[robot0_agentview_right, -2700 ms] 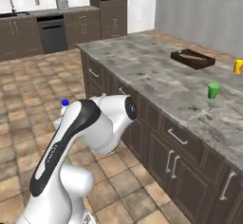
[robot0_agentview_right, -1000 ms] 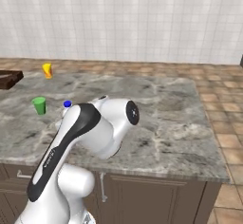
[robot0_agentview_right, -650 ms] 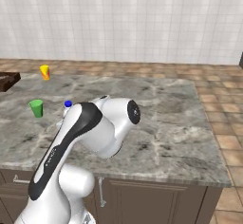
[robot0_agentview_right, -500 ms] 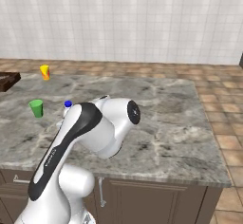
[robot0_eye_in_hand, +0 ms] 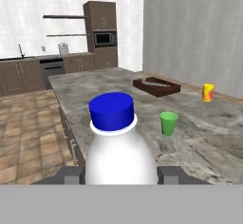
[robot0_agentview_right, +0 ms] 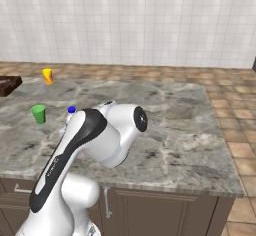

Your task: Place the drinks on the dining counter in a tight cluster.

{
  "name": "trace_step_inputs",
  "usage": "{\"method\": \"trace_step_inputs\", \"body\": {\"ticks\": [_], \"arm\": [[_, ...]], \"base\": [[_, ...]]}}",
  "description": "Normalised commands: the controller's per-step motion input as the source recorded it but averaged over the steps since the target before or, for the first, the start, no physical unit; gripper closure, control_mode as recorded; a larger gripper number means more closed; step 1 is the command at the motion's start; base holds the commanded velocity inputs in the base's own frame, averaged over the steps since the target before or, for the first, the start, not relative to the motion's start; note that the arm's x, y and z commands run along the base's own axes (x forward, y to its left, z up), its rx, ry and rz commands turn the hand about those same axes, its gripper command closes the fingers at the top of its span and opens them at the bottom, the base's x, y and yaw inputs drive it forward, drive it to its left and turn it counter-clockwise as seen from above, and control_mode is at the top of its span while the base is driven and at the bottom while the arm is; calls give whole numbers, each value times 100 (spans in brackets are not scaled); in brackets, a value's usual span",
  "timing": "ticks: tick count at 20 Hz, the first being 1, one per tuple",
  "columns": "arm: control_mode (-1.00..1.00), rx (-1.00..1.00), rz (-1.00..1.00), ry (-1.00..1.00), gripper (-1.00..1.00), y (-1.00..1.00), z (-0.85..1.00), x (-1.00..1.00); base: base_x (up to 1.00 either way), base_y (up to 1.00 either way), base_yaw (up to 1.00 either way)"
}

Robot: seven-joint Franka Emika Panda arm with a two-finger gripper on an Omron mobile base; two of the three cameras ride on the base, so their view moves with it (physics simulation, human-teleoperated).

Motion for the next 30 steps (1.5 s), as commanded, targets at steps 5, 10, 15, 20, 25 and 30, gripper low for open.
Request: {"method": "trace_step_inputs", "body": {"ticks": [5, 10, 15, 20, 25, 30], "arm": [[100, 0, 0, 0, 100, 0, 0, 0], [-100, 0, 0, 4, 100, 4, 0, 24], [-100, 0, 0, 15, 100, 8, 1, 84], [-100, -1, 0, 10, 100, 0, 0, 67], [-100, -7, 1, 0, 100, 0, -32, 57], [-100, -9, 0, 0, 100, 1, -51, 27]], "base": [[0, 0, 0], [5, 0, 0], [0, 0, 0], [0, 0, 0], [0, 0, 0], [0, 0, 0]]}}
